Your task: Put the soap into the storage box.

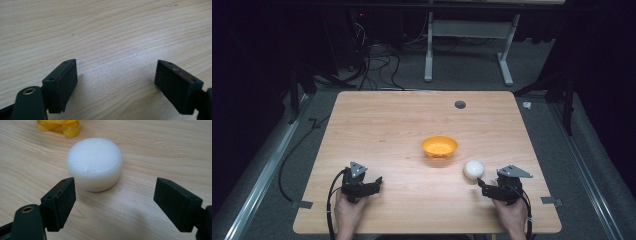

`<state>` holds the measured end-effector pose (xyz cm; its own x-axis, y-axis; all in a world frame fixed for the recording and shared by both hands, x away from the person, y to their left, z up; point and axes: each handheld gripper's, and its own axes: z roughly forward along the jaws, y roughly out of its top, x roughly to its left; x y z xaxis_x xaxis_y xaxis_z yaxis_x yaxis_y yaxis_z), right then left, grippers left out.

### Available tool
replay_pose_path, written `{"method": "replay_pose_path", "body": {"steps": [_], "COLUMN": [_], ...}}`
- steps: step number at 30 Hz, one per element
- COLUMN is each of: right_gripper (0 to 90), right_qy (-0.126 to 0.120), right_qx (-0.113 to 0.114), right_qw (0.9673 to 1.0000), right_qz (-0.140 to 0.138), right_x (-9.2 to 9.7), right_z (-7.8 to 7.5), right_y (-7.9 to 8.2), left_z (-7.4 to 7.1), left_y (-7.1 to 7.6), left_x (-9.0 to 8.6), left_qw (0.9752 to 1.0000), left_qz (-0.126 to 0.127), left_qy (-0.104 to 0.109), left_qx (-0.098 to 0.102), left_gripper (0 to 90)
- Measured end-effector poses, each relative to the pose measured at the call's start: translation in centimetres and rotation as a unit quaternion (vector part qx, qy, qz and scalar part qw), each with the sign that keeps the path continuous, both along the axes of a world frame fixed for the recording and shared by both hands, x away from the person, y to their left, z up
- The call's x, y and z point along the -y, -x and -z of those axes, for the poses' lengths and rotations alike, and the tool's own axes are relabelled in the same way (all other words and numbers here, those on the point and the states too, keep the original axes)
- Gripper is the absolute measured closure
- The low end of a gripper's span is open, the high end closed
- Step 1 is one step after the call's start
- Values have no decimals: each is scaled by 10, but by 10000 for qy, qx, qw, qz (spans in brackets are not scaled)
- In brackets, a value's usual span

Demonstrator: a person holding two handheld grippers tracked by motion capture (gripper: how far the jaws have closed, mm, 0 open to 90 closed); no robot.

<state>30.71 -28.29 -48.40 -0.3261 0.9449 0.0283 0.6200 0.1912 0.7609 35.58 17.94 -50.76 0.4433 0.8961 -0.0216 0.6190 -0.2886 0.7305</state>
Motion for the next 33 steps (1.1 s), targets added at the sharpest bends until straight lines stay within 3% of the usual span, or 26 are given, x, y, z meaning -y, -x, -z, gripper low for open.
{"method": "replay_pose_path", "body": {"steps": [14,33], "right_gripper": [156,133], "right_qy": [61,-14], "right_qx": [11,-157], "right_qw": [9996,9993], "right_qz": [-290,-325], "right_x": [-22,-29], "right_z": [-4,6], "right_y": [-20,-41], "left_z": [0,0], "left_y": [0,0], "left_x": [0,0], "left_qw": [10000,10000], "left_qz": [1,0], "left_qy": [0,0], "left_qx": [0,1], "left_gripper": [191,190]}}
